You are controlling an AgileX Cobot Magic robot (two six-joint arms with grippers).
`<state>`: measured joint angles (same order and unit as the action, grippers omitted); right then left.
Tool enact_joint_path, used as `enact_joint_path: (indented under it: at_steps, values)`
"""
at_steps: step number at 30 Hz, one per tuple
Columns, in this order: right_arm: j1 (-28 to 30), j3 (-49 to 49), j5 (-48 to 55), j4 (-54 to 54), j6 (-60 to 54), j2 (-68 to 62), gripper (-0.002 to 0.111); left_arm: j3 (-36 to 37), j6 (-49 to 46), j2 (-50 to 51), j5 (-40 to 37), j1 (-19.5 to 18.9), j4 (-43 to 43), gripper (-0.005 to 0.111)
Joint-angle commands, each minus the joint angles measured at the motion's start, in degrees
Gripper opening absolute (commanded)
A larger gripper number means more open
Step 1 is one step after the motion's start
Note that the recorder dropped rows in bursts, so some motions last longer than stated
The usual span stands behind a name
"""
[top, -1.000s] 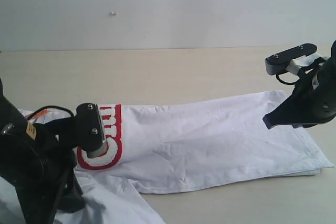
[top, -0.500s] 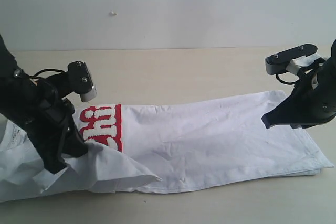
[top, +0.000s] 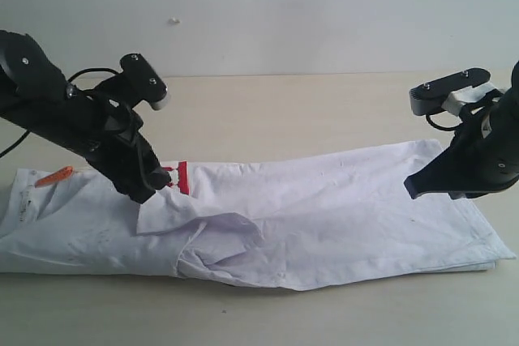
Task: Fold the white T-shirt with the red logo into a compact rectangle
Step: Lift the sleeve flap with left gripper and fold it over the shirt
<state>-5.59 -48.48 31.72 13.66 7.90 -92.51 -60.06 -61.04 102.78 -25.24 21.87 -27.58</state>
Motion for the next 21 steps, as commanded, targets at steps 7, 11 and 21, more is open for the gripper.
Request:
enact_joint_path:
  at_steps: [7, 11, 21]
  values:
    - [0.3, 0.09, -0.08, -0.02, -0.35, 0.58, 0.0, -0.24, 11.05, -0.92, -1.57, -0.2, 4.01, 0.058]
    - [0.3, 0.09, 0.03, -0.13, -0.35, 0.58, 0.0, -0.24, 17.38, -1.17, -5.87, -0.35, 12.64, 0.016]
    - [0.3, 0.09, 0.24, -1.58, -1.09, 0.58, 0.0, 1.69, 19.81, 2.01, -5.88, -0.46, 13.97, 0.0]
